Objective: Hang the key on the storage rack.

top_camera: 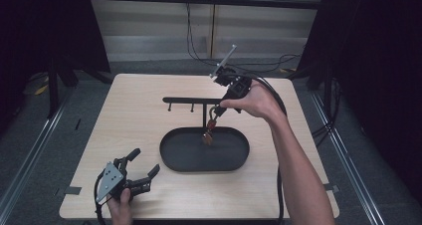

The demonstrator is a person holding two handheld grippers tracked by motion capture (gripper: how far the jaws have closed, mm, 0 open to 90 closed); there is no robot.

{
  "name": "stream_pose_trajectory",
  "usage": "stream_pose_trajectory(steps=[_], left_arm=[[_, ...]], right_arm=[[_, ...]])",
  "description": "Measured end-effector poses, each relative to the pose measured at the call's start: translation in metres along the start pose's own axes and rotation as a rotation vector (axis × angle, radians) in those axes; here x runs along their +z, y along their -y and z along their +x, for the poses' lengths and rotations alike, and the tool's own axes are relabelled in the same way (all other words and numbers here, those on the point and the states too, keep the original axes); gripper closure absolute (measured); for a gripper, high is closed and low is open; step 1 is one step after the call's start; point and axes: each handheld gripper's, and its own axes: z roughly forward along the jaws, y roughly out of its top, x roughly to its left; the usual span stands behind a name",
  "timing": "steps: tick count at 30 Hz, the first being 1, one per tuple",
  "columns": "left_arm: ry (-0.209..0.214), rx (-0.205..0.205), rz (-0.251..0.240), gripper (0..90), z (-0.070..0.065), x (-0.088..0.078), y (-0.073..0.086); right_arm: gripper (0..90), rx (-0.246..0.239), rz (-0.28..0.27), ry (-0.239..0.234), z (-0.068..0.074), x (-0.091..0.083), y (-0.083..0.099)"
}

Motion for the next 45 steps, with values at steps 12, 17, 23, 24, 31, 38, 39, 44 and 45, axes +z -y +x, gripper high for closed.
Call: stream_pose_trajectory(steps=[12, 17, 23, 24, 31, 38, 39, 44, 45], left_arm=[[0.002, -0.002, 0.000, 15.4, 0.000, 0.000, 0.000], [0.002, 0.001, -0.001, 15.4, 0.000, 0.000, 0.000], [0.000, 0.001, 0.002, 15.4, 0.000, 0.000, 0.000], [0.000, 0.001, 0.001, 15.4, 0.000, 0.000, 0.000], [0.001, 0.002, 0.002, 15.4, 0.000, 0.000, 0.000], [0.000, -0.002, -0.002, 15.4, 0.000, 0.000, 0.000], [-0.001, -0.002, -0.001, 15.4, 0.000, 0.000, 0.000], [0.000, 0.001, 0.001, 15.4, 0.000, 0.000, 0.000], [0.001, 0.001, 0.002, 15.4, 0.000, 0.000, 0.000]], right_arm=[[56.1, 0.010, -0.112, -0.048, 0.006, 0.002, 0.035], [55.4, -0.002, -0.179, -0.074, 0.014, 0.004, 0.048], [53.4, -0.020, -0.219, -0.122, 0.023, 0.014, 0.061], [53.4, -0.024, -0.234, -0.133, 0.024, 0.016, 0.064], [50.5, -0.044, -0.324, -0.164, 0.037, 0.021, 0.084], [40.0, 0.019, -0.459, -0.217, 0.033, 0.041, 0.113], [38.1, 0.027, -0.479, -0.213, 0.033, 0.043, 0.117], [31.0, 0.044, -0.581, -0.215, 0.039, 0.054, 0.143], [30.2, 0.052, -0.589, -0.220, 0.038, 0.058, 0.147]])
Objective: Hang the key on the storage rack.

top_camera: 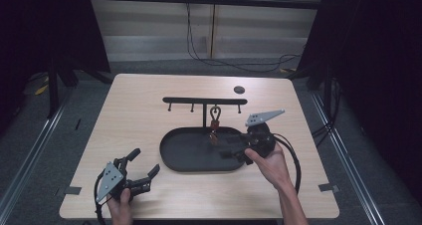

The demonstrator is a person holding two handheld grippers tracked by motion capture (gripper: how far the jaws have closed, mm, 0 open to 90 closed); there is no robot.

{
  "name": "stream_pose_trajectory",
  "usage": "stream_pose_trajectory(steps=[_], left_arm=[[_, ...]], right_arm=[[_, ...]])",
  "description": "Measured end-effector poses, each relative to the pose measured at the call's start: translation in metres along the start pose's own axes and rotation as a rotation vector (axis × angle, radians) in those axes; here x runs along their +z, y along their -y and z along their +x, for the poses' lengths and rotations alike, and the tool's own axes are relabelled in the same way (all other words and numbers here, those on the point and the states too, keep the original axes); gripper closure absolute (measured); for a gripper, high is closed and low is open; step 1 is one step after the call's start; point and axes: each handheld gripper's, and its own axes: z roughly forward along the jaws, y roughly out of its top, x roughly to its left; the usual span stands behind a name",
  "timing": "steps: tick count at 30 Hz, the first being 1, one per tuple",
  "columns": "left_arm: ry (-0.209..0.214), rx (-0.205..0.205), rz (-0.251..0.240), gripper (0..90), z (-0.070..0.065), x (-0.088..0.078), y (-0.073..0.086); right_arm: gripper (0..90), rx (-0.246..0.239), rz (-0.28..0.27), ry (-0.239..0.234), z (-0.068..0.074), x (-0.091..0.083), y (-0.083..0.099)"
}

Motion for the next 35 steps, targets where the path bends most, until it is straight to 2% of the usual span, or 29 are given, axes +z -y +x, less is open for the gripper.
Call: stream_pose_trajectory(steps=[2, 3, 5, 6, 8, 10, 13, 15, 16, 17, 18, 19, 20, 21, 22, 23, 24, 26, 29, 33, 35], left_arm=[[0.006, 0.005, 0.001, 15.4, 0.000, 0.000, 0.000], [-0.001, 0.000, 0.001, 15.4, 0.000, 0.000, 0.000], [-0.001, 0.000, 0.000, 15.4, 0.000, 0.000, 0.000], [0.000, 0.000, 0.000, 15.4, 0.000, 0.000, 0.000], [0.003, 0.003, -0.001, 15.4, 0.000, 0.000, 0.000], [0.005, 0.002, -0.003, 15.4, 0.000, 0.000, 0.000], [-0.001, -0.003, -0.004, 15.4, 0.000, 0.000, 0.000], [0.005, 0.002, -0.002, 15.4, 0.000, 0.000, 0.000], [0.003, 0.001, -0.002, 15.4, 0.000, 0.000, 0.000], [0.000, -0.001, -0.001, 15.4, 0.000, 0.000, 0.000], [0.003, 0.003, -0.001, 15.4, 0.000, 0.000, 0.000], [-0.006, 0.000, 0.000, 15.4, 0.000, 0.000, 0.000], [0.005, 0.005, 0.000, 15.4, 0.000, 0.000, 0.000], [0.003, 0.000, 0.000, 15.4, 0.000, 0.000, 0.000], [-0.001, 0.000, 0.000, 15.4, 0.000, 0.000, 0.000], [-0.001, 0.000, -0.001, 15.4, 0.000, 0.000, 0.000], [-0.001, 0.000, 0.000, 15.4, 0.000, 0.000, 0.000], [0.000, 0.000, 0.000, 15.4, 0.000, 0.000, 0.000], [0.000, -0.001, -0.001, 15.4, 0.000, 0.000, 0.000], [-0.001, -0.003, -0.003, 15.4, 0.000, 0.000, 0.000], [-0.001, -0.003, -0.003, 15.4, 0.000, 0.000, 0.000]], right_arm=[[25.4, 0.015, -0.042, -0.006, -0.003, 0.001, 0.019], [25.4, 0.015, -0.042, -0.006, -0.003, 0.001, 0.019], [22.9, 0.017, -0.080, -0.015, -0.006, 0.001, 0.032], [17.7, 0.013, -0.135, -0.014, -0.008, 0.001, 0.043], [17.3, -0.002, -0.149, -0.001, -0.009, 0.001, 0.049], [21.4, 0.021, -0.176, 0.045, -0.011, 0.002, 0.060], [24.0, 0.020, -0.177, 0.133, -0.011, 0.008, 0.075], [24.3, 0.005, -0.220, 0.137, -0.013, 0.011, 0.087], [24.3, -0.005, -0.240, 0.147, -0.014, 0.012, 0.092], [24.3, -0.025, -0.275, 0.178, -0.015, 0.015, 0.103], [24.3, -0.025, -0.275, 0.178, -0.015, 0.015, 0.103], [24.2, -0.044, -0.296, 0.197, -0.015, 0.016, 0.108], [23.3, -0.079, -0.320, 0.265, -0.015, 0.019, 0.116], [23.3, -0.087, -0.335, 0.292, -0.015, 0.020, 0.119], [23.3, -0.087, -0.335, 0.292, -0.015, 0.020, 0.119], [21.1, -0.123, -0.387, 0.337, -0.013, 0.023, 0.123], [21.1, -0.123, -0.387, 0.337, -0.013, 0.023, 0.123], [19.0, -0.152, -0.453, 0.371, -0.011, 0.027, 0.125], [18.8, -0.159, -0.483, 0.392, -0.008, 0.030, 0.127], [17.6, -0.186, -0.572, 0.435, -0.003, 0.031, 0.132], [16.5, -0.183, -0.613, 0.459, -0.002, 0.029, 0.135]])
